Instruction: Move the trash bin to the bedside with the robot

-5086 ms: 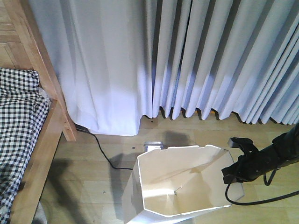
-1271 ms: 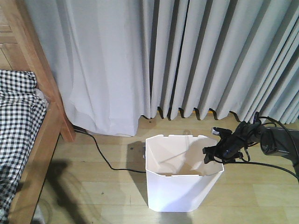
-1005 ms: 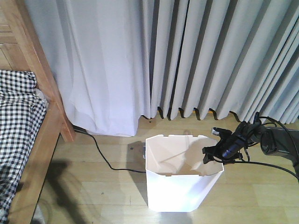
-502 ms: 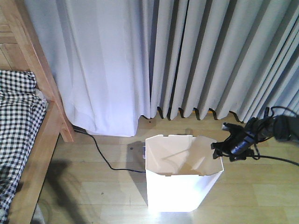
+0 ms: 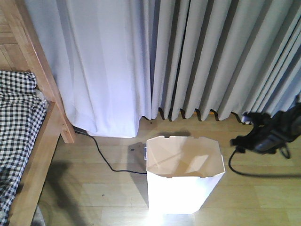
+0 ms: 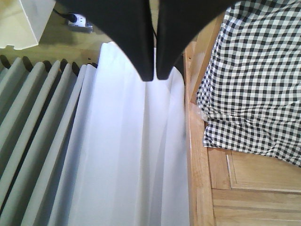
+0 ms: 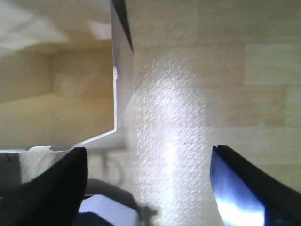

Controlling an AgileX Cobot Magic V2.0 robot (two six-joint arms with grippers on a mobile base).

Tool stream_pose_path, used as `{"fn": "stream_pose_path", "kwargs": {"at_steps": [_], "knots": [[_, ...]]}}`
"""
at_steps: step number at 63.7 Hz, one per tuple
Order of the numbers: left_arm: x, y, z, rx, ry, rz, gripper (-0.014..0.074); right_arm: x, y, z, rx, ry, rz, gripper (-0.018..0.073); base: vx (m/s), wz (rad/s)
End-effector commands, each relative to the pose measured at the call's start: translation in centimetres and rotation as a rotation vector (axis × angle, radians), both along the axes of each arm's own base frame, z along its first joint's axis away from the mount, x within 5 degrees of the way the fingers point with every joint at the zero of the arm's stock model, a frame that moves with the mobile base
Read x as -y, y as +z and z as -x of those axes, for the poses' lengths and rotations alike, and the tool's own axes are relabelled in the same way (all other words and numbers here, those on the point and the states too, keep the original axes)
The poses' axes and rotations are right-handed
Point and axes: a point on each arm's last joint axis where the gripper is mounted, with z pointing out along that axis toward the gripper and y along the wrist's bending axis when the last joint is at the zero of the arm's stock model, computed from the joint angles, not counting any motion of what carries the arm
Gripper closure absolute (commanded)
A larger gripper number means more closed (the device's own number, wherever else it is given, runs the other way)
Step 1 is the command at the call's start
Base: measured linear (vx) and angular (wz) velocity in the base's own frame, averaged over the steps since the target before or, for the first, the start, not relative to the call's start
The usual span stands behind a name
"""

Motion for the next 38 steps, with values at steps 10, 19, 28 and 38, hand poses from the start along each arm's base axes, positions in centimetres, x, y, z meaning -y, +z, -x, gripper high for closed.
{"fn": "stream_pose_path", "kwargs": {"at_steps": [10, 19, 28, 38], "knots": [[0.0, 0.5, -0.1, 0.077, -0.004, -0.004, 0.0603, -0.1, 12.2, 2.1, 0.267, 0.031, 0.085, 0.0031, 0.00, 0.00], [0.0, 0.5, -0.1, 0.077, -0.004, -0.004, 0.0603, -0.8, 17.9, 4.7, 0.375, 0.042, 0.085, 0.0031, 0.00, 0.00], [0.0, 0.5, -0.1, 0.077, -0.004, -0.004, 0.0603, -1.7, 23.5, 8.0, 0.516, 0.057, 0.094, 0.0031, 0.00, 0.00], [0.0, 0.5, -0.1, 0.077, -0.004, -0.004, 0.0603, -2.9, 28.6, 11.7, 0.636, 0.090, 0.069, 0.0031, 0.00, 0.00]]}}
